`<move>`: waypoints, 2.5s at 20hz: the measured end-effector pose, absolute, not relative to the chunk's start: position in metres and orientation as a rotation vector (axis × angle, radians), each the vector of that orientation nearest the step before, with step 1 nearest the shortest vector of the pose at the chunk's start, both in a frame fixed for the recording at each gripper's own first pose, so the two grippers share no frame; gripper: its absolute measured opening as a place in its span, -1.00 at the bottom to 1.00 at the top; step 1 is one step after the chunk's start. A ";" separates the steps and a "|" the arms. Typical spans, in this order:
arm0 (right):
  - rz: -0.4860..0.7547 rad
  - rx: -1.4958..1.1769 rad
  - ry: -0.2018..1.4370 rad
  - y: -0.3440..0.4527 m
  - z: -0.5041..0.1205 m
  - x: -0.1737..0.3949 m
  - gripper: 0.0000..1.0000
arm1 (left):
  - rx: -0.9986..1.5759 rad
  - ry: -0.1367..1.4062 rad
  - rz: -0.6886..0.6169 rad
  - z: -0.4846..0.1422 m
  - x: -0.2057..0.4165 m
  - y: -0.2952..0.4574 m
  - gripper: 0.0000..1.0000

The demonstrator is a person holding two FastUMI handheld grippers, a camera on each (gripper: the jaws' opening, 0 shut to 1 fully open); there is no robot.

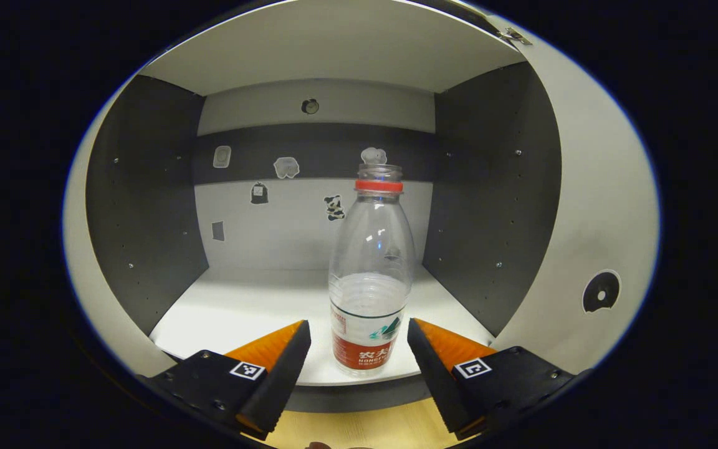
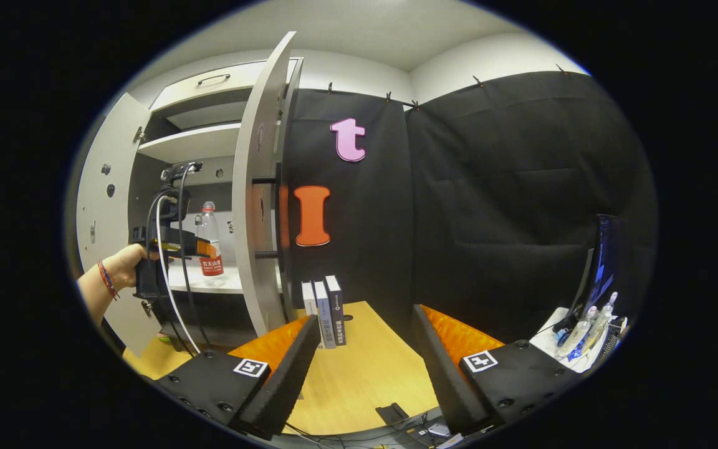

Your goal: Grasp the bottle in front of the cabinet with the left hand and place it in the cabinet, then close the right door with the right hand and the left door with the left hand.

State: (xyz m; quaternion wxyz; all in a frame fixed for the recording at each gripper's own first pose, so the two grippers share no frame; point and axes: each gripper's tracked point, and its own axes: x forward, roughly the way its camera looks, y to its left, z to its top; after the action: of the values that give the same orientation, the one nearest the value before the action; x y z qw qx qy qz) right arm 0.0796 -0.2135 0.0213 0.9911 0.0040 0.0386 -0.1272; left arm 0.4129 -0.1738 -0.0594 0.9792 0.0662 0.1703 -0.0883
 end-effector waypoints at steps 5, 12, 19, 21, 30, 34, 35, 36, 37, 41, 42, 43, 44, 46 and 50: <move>-0.231 -0.046 0.034 -0.220 0.030 0.087 0.94 | 0.059 0.256 -0.130 -0.036 0.361 -0.133 0.90; -0.154 -0.042 0.013 -0.191 0.034 0.103 1.00 | 0.052 0.129 -0.071 0.021 0.275 -0.068 0.90; -0.085 -0.072 0.022 -0.163 0.034 0.141 0.94 | 0.108 0.017 -0.003 0.081 0.178 -0.005 0.89; -0.098 -0.069 0.029 -0.164 0.028 0.154 0.95 | 0.093 0.022 0.001 0.081 0.156 0.006 0.89; -0.171 -0.124 -0.008 -0.157 0.034 0.162 0.77 | 0.020 0.058 -0.062 0.058 0.101 0.012 0.89; -0.160 -0.134 -0.004 -0.145 0.034 0.162 0.72 | 0.002 0.059 -0.071 0.057 0.096 0.018 0.89; -0.151 -0.138 -0.001 -0.140 0.033 0.162 0.72 | -0.003 0.058 -0.073 0.057 0.097 0.020 0.89; -0.139 -0.136 -0.001 -0.134 0.034 0.163 0.87 | -0.009 0.061 -0.077 0.056 0.097 0.020 0.89; -0.122 -0.133 0.003 -0.126 0.033 0.163 0.88 | -0.017 0.067 -0.079 0.054 0.098 0.021 0.90; -0.044 -0.125 0.010 -0.095 0.030 0.168 0.87 | -0.035 0.088 -0.084 0.045 0.102 0.022 0.89; -0.024 -0.128 0.009 -0.086 0.030 0.169 0.87 | -0.033 0.088 -0.080 0.044 0.101 0.024 0.89; 0.000 -0.134 0.008 -0.075 0.030 0.173 0.87 | -0.032 0.088 -0.077 0.044 0.100 0.025 0.89; 0.023 -0.137 0.006 -0.065 0.030 0.175 0.87 | -0.032 0.088 -0.071 0.044 0.098 0.028 0.89; 0.070 -0.134 0.002 -0.046 0.030 0.185 0.87 | -0.028 0.086 -0.051 0.046 0.095 0.035 0.89; 0.142 -0.116 -0.004 -0.012 0.024 0.208 0.87 | -0.018 0.075 0.001 0.051 0.089 0.055 0.89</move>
State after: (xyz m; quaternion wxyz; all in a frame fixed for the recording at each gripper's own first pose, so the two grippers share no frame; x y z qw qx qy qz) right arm 0.2082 -0.0123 0.0243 0.9958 -0.0581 -0.0020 0.0710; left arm 0.0887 0.0555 0.0512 0.9993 -0.0092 0.0374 0.0004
